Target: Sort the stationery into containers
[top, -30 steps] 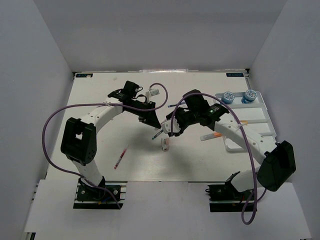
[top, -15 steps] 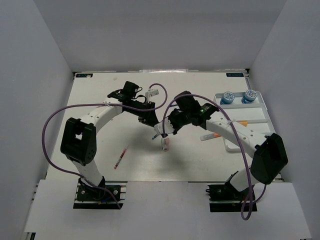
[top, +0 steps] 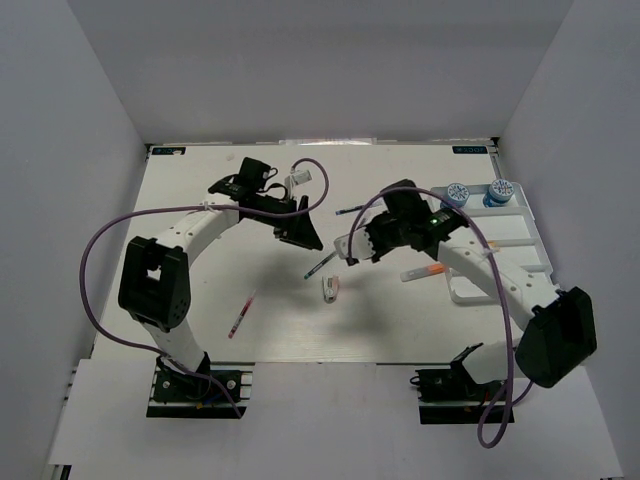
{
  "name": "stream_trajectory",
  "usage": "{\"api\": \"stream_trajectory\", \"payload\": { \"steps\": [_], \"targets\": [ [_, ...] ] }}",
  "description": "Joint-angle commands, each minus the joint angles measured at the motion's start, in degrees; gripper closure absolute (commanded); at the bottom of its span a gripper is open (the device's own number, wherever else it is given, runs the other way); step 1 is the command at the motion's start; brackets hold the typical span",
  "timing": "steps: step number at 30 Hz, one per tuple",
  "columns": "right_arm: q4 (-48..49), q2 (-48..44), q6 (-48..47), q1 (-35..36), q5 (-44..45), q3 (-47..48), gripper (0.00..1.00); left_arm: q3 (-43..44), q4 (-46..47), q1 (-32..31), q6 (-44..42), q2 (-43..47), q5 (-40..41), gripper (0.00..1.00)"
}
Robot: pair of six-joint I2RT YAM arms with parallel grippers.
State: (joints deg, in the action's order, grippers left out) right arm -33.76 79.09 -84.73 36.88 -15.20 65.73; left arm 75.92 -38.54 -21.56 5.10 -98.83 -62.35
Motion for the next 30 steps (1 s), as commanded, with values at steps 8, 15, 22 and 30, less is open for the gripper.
{"api": "stream_trajectory", "payload": {
  "steps": [8, 15, 22, 30],
  "targets": [
    [-16.58, -7.02, -21.6, -30.89, 2.1, -1.49, 1.0, 1.43, 4.61, 1.79, 0.34, 1.44, -2.87, 0.15],
    [-21.96, 0.62, -31.98, -47.58, 3.69, 4.22, 1.0, 1.69, 4.79, 1.26, -0.18, 0.39, -0.94, 0.15],
    [-19.59, 5.72, -33.92, -50.51, 5.62, 2.3, 1.0, 2.3, 3.65, 1.26, -1.15, -0.67, 0.91, 0.14],
    [-17.22, 8.01, -33.92, -50.59, 7.46, -0.87, 1.0, 1.34, 5.49, 0.73, -1.86, 0.12, 7.31, 0.11]
  ]
}}
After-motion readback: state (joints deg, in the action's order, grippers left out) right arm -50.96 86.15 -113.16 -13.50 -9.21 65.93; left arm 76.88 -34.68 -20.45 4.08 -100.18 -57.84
